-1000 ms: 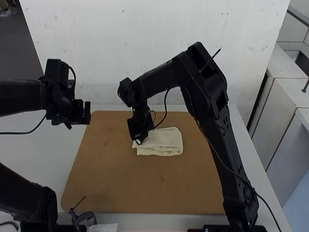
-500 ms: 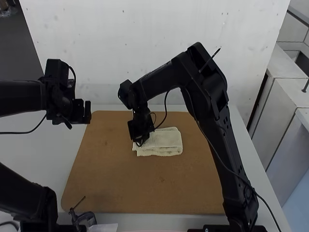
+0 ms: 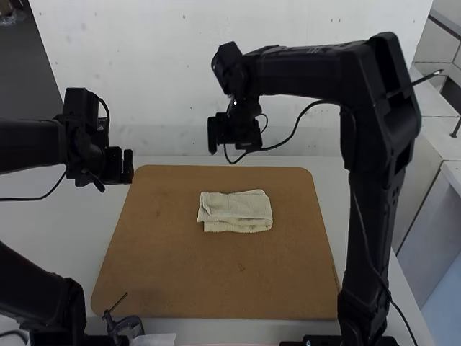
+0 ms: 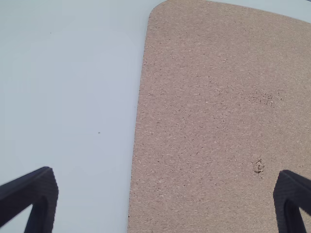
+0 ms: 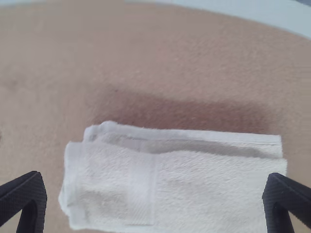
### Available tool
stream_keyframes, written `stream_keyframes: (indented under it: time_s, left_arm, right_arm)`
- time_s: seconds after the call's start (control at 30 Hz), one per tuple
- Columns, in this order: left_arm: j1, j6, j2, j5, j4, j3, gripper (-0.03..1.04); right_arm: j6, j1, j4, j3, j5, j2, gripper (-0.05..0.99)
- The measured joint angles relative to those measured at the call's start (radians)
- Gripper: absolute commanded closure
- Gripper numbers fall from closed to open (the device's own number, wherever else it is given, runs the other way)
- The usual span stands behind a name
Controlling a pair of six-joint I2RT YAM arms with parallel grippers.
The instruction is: Fold the towel.
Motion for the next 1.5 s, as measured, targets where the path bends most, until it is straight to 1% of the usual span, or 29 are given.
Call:
stream_keyframes:
  time_s: [0.1,0.2,0.37,0.53,0.8,1.07,1.27,1.4,1.5]
  left_arm:
    - [0.000,0.000,-0.034,0.007,-0.001,0.000,0.01]
    - [-0.002,-0.001,-0.092,0.009,-0.004,0.000,0.01]
    - [-0.026,-0.002,-0.148,0.011,-0.034,0.000,0.01]
    - [-0.030,-0.005,-0.205,0.013,-0.042,-0.021,0.02]
    - [-0.030,-0.005,-0.243,0.013,-0.048,-0.064,0.02]
    - [-0.030,-0.005,-0.315,0.010,-0.047,-0.090,0.02]
    - [-0.040,-0.013,-0.386,0.002,-0.047,-0.135,0.02]
    - [-0.042,-0.016,-0.434,-0.008,-0.045,-0.150,0.02]
    - [-0.058,-0.017,-0.496,-0.012,-0.045,-0.169,0.02]
  right_arm:
    - [-0.005,-0.092,0.079,-0.124,-0.005,-0.061,-0.03]
    - [-0.018,-0.183,0.133,-0.264,-0.008,-0.145,-0.03]
    - [-0.055,-0.278,0.258,-0.461,-0.013,-0.362,-0.03]
    - [-0.100,-0.352,0.314,-0.606,-0.015,-0.591,-0.02]
    - [-0.134,-0.432,0.369,-0.816,-0.011,-0.901,-0.02]
    - [-0.161,-0.548,0.380,-0.975,0.004,-1.204,-0.02]
    - [-0.184,-0.636,0.378,-1.094,0.005,-1.424,-0.02]
    - [-0.199,-0.655,0.379,-1.151,0.004,-1.523,-0.02]
    - [-0.209,-0.655,0.375,-1.175,0.005,-1.577,-0.02]
